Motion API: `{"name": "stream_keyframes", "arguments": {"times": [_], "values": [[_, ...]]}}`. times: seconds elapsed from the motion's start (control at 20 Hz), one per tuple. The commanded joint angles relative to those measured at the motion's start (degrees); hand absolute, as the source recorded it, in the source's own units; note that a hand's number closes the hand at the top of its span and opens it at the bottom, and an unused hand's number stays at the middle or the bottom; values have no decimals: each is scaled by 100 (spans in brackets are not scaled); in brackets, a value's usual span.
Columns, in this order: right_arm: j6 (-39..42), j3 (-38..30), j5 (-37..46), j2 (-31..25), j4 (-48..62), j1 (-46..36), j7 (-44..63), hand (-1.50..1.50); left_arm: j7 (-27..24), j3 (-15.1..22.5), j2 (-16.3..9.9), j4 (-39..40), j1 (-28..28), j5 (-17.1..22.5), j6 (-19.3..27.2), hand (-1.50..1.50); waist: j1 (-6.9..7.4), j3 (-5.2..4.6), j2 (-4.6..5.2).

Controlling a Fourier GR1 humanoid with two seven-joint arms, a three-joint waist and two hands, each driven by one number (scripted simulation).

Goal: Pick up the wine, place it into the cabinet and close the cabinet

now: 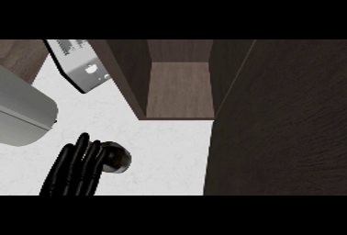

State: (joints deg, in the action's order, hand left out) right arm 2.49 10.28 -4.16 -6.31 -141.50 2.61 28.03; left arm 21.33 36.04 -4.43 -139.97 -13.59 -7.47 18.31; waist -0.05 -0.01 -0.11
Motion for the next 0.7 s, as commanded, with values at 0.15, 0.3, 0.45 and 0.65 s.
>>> {"name": "stream_keyframes", "arguments": {"times": [0.15,0.3,0.45,0.65], "values": [[-9,-101,-222,-34,-774,179,379,-150,-190,-733,-345,-692,-338,610,-136,-150,9,-4,-3],[-57,-444,-344,-88,-419,-383,512,-150,-503,-1109,-394,-381,-445,1002,-262,-150,27,-4,6],[90,-563,-545,-156,-667,-4,512,-150,-608,-2002,-503,-134,-339,1747,-551,-150,-4,-6,9],[-5,127,-118,65,-1127,345,630,-150,-469,-2309,-510,197,-347,2021,-721,-150,-35,-5,-2]]}}
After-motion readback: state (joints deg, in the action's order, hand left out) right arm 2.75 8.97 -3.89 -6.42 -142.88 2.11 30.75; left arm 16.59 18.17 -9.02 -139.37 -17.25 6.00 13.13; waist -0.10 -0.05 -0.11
